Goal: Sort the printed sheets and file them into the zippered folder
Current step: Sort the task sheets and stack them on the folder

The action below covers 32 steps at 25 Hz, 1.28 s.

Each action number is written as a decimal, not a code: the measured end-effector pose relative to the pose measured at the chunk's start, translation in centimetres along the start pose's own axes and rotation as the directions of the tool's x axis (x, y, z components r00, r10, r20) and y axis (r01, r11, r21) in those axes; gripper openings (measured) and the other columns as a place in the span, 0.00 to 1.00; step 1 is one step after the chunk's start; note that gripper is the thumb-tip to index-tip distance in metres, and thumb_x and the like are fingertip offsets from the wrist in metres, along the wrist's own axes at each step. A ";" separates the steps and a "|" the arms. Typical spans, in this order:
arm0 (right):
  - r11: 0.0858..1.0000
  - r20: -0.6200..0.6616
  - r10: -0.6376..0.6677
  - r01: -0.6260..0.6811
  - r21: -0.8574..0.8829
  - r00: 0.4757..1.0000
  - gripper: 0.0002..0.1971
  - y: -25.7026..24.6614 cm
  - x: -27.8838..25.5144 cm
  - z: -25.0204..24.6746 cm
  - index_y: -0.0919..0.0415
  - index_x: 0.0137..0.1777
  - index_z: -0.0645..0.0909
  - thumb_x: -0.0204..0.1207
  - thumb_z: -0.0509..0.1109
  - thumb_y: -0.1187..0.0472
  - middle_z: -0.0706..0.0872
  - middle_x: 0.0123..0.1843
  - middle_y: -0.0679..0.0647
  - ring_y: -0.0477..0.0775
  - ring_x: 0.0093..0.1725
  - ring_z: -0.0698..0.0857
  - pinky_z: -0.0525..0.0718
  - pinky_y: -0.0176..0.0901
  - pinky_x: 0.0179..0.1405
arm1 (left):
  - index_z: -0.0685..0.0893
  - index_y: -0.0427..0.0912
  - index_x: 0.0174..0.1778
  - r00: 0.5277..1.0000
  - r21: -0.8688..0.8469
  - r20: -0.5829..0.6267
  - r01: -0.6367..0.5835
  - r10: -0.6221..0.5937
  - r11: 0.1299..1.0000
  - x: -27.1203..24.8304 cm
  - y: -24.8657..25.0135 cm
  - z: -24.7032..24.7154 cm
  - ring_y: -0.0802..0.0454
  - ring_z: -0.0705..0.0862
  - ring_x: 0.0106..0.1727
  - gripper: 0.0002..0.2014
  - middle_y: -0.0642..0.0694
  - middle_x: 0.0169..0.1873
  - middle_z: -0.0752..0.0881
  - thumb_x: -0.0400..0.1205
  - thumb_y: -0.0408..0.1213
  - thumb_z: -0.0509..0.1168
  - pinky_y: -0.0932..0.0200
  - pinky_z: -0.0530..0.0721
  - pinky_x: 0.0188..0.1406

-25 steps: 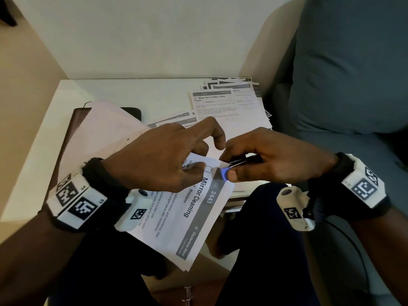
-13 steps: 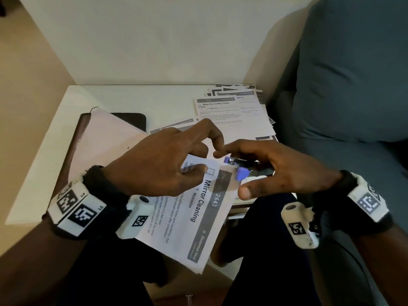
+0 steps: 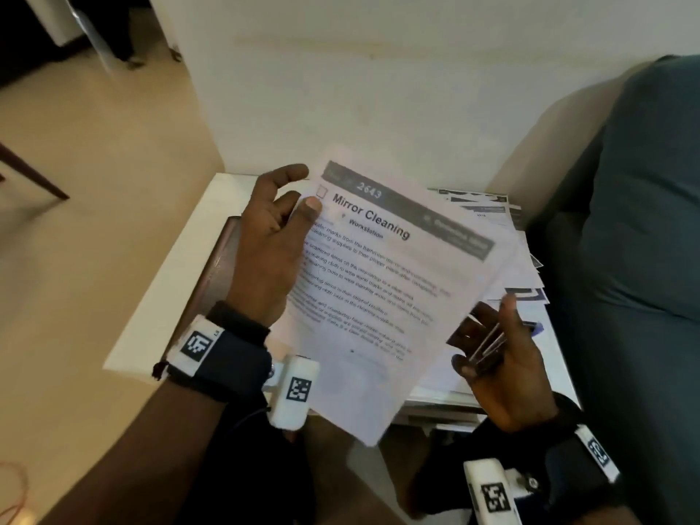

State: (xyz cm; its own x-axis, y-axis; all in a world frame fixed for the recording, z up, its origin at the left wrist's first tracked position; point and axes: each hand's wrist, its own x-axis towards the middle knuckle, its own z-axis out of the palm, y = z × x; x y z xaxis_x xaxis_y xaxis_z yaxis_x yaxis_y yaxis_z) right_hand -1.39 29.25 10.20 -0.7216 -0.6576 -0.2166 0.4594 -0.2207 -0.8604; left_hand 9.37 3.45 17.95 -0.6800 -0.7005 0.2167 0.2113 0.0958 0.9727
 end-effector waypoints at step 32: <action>0.690 -0.185 0.107 -0.207 -0.693 0.977 0.22 19.3 21.3 10.5 0.57 0.37 0.75 0.73 0.78 0.40 0.78 0.35 0.49 0.52 0.37 0.78 0.76 0.45 0.40 | 0.64 0.33 0.83 0.678 0.686 -0.543 0.698 -0.495 0.203 8.4 -20.3 -16.4 0.23 0.66 0.79 0.34 0.27 0.80 0.66 0.82 0.41 0.67 0.34 0.69 0.80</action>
State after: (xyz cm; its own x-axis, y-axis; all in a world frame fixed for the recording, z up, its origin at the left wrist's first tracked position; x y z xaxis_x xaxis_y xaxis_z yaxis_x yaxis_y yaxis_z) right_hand -2.45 3.44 -6.21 -0.7516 -0.5328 -0.3890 0.1074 0.4830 -0.8690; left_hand 10.86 -15.95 -1.34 -0.1844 -0.9067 -0.3793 -0.9137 0.0160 0.4060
